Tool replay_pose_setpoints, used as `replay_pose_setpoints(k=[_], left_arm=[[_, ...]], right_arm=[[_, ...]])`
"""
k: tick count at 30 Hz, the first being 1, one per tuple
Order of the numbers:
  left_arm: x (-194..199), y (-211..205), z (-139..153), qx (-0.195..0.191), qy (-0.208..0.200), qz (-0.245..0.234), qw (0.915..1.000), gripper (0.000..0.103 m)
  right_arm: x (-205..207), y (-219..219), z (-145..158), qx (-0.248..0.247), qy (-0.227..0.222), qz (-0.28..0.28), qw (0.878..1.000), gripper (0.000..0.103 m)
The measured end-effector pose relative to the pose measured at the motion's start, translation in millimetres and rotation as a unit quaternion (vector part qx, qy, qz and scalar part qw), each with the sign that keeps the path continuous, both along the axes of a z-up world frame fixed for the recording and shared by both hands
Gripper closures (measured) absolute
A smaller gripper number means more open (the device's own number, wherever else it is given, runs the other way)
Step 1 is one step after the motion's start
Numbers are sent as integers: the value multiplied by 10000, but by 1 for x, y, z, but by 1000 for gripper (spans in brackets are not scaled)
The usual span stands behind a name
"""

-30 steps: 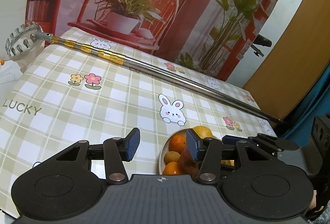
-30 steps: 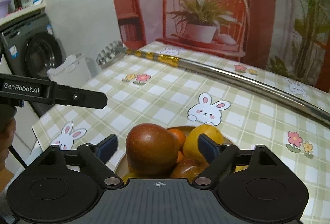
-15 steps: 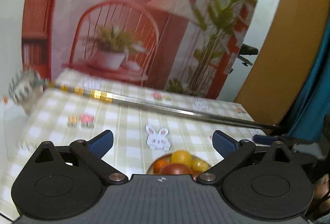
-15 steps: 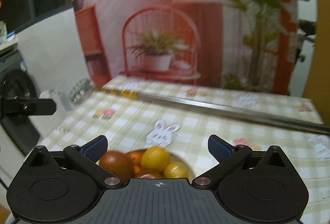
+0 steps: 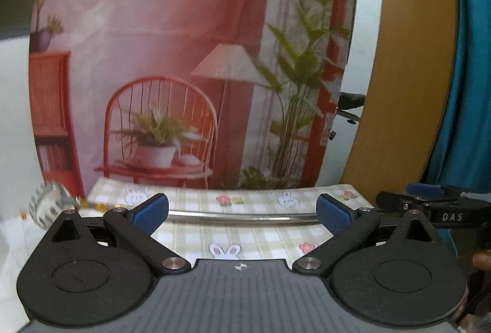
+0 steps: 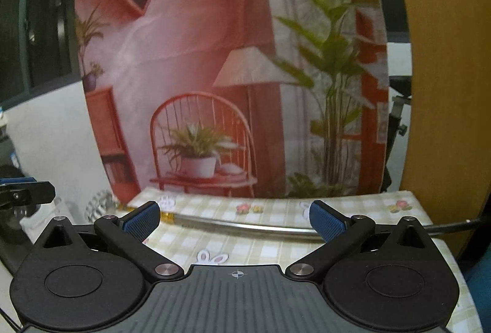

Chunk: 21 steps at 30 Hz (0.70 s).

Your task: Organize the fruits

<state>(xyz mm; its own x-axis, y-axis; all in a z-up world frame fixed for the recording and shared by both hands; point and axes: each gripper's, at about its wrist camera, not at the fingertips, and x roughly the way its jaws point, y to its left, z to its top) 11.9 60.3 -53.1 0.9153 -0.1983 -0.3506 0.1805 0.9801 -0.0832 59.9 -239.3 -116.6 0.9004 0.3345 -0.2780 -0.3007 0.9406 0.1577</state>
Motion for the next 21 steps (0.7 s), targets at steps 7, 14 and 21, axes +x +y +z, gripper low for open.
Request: replay_pose_setpoints(k=[7, 14, 21], left_arm=[[-16, -19, 28, 143, -416, 7, 9990, 0], [-29, -28, 34, 389, -627, 142, 9972, 0], [-39, -33, 45, 460, -750, 275, 9957, 0]], right_arm=[[-14, -14, 24, 34, -258, -196, 9995, 0], [-25, -17, 33, 10, -426, -298, 9986, 0], [-39, -20, 45, 30, -596, -334, 9977, 0]])
